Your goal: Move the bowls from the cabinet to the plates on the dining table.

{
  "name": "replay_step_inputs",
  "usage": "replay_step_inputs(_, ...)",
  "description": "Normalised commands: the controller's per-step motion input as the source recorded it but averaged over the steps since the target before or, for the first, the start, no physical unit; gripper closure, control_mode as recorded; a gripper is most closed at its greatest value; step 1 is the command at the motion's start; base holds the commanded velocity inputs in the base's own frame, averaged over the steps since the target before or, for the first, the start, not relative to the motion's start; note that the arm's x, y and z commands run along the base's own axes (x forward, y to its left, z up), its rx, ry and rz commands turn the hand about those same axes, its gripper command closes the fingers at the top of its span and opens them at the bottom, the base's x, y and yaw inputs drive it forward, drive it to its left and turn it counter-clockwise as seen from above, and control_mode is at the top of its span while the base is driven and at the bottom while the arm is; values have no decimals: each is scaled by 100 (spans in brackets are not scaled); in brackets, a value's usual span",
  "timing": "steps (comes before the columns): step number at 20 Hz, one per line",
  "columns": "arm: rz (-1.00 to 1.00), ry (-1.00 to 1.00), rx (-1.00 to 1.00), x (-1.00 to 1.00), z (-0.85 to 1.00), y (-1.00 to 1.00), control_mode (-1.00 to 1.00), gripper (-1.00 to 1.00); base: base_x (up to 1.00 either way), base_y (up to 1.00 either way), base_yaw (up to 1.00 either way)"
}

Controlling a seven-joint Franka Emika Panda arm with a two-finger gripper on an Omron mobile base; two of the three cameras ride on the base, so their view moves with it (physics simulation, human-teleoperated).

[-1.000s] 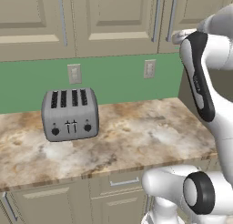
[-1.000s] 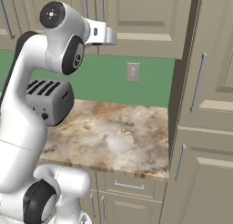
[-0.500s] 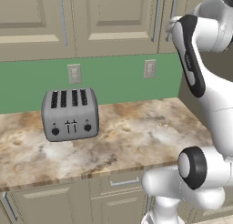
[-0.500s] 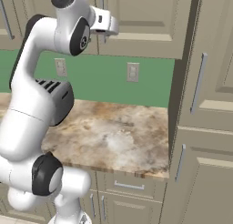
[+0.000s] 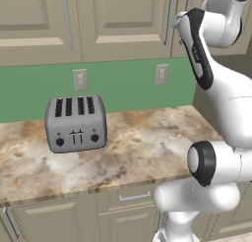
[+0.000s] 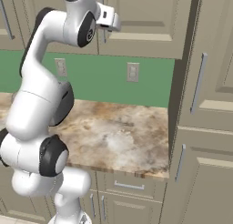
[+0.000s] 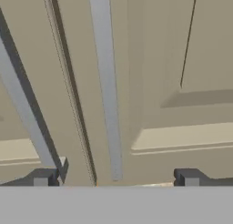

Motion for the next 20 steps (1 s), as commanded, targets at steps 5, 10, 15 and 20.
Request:
replay_step_inputs(5,0,1,0,48,0,6,-100,-100,0,0,0)
replay_step_inputs(10,0,0,0,57,-7,0,-100,-100,0,0,0)
replay_step_inputs(15,0,0,0,51,-25,0,-100,-100,0,0,0)
replay_step_inputs(20,0,0,0,0,-3,0,-100,-100,0,0,0)
